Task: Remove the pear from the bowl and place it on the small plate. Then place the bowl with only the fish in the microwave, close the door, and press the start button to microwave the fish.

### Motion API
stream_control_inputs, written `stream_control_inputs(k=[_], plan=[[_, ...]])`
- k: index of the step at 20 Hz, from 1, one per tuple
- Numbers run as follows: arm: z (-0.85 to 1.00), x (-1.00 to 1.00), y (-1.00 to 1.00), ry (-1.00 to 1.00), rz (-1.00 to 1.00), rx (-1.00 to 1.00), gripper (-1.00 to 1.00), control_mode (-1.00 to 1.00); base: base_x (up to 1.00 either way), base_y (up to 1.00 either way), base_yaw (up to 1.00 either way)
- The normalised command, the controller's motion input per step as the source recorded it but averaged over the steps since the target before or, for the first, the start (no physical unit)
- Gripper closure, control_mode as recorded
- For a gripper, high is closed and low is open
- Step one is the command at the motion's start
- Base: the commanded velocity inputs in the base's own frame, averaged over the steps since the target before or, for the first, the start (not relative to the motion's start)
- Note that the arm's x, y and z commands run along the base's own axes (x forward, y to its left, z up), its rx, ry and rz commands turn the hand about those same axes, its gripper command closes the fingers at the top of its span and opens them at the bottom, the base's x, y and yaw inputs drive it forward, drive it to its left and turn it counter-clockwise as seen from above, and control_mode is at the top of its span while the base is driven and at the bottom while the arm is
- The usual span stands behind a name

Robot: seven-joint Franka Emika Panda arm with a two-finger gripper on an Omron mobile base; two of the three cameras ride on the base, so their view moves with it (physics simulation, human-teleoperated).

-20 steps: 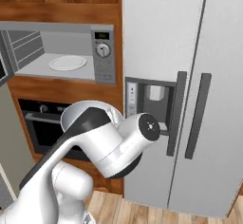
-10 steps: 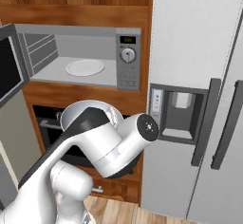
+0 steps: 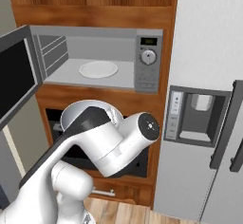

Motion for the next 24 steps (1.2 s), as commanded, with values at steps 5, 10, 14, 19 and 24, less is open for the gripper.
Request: stream_control_inputs(k=[5, 10, 14, 19, 24], plan=[[0.00, 0.00, 0.00, 0.00, 0.00, 0.00, 1.00, 1.00, 0.22, 0.00, 0.00], [0.00, 0.00, 0.00, 0.00, 0.00, 0.00, 1.00, 1.00, 0.12, 0.00, 0.00], [0.00, 0.26, 0.00, -0.01, -0.01, 0.00, 1.00, -1.00, 0.11, 0.00, 0.00], [0.32, 0.81, 0.73, -0.03, -0.16, -0.04, 1.00, -1.00, 0.00, 0.00, 0.00], [0.27, 0.82, 0.87, 0.00, -0.26, -0.09, 1.00, -1.00, 0.00, 0.00, 0.00]])
